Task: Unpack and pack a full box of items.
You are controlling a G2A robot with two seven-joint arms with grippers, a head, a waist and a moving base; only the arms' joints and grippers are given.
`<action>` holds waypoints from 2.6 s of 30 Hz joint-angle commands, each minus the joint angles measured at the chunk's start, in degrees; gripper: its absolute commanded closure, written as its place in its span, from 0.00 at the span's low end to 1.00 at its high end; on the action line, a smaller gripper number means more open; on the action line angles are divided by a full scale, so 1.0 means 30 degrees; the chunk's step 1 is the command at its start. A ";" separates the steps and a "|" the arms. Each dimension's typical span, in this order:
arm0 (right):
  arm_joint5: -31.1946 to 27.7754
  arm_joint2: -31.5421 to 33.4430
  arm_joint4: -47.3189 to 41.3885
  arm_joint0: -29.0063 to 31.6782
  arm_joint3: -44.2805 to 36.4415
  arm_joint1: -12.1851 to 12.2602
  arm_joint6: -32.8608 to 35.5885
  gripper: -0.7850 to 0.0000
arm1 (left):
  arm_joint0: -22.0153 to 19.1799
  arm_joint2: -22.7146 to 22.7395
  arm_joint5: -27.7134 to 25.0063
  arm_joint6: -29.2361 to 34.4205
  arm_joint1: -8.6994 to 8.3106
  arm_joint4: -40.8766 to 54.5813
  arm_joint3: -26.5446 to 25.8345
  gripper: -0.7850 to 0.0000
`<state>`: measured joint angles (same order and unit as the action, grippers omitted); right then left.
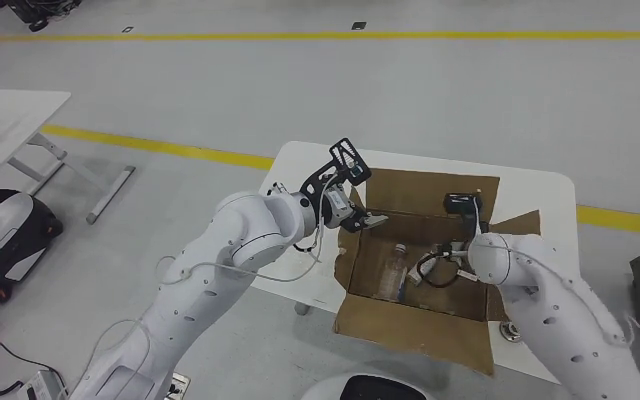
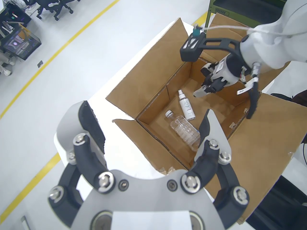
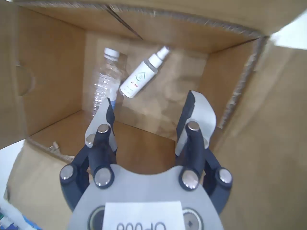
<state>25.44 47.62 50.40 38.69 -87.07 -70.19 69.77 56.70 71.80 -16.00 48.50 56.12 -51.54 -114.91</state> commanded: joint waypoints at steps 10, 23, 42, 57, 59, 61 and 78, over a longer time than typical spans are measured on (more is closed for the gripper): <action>-0.3400 1.1487 0.0905 0.7155 -1.1344 0.2352 0.2350 1.00 | 0.0000 0.0000 0.0000 0.0000 0.0000 0.0000 0.0000 0.00; -0.8322 1.9090 0.2335 1.1684 -1.0440 0.3385 0.5821 1.00 | 0.0000 0.0000 0.0000 0.0000 0.0000 0.0000 0.0000 0.00; -0.8569 1.1040 0.5059 0.9900 -0.6364 0.3633 0.6077 0.71 | 0.0000 0.0000 0.0000 0.0000 0.0000 0.0000 0.0000 0.00; -0.7766 0.6500 0.4693 0.6834 -0.1558 0.3043 0.5988 0.56 | 0.0000 0.0000 0.0000 0.0000 0.0000 0.0000 0.0000 0.00; -0.7763 0.6115 0.4576 0.6595 -0.1064 0.2939 0.5834 0.57 | 0.0000 0.0000 0.0000 0.0000 0.0000 0.0000 0.0000 0.00; -0.7651 0.5749 0.4543 0.6351 -0.0606 0.2831 0.5622 0.57 | 0.0000 0.0000 0.0000 0.0000 0.0000 0.0000 0.0000 0.00; -0.7567 0.4002 0.4377 0.4855 0.2781 0.2161 0.4349 0.58 | 0.0000 0.0000 0.0000 0.0000 0.0000 0.0000 0.0000 0.00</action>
<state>2.74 59.81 63.62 53.47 -79.17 -63.61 82.94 56.70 71.80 -16.00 48.50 56.12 -51.54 -114.90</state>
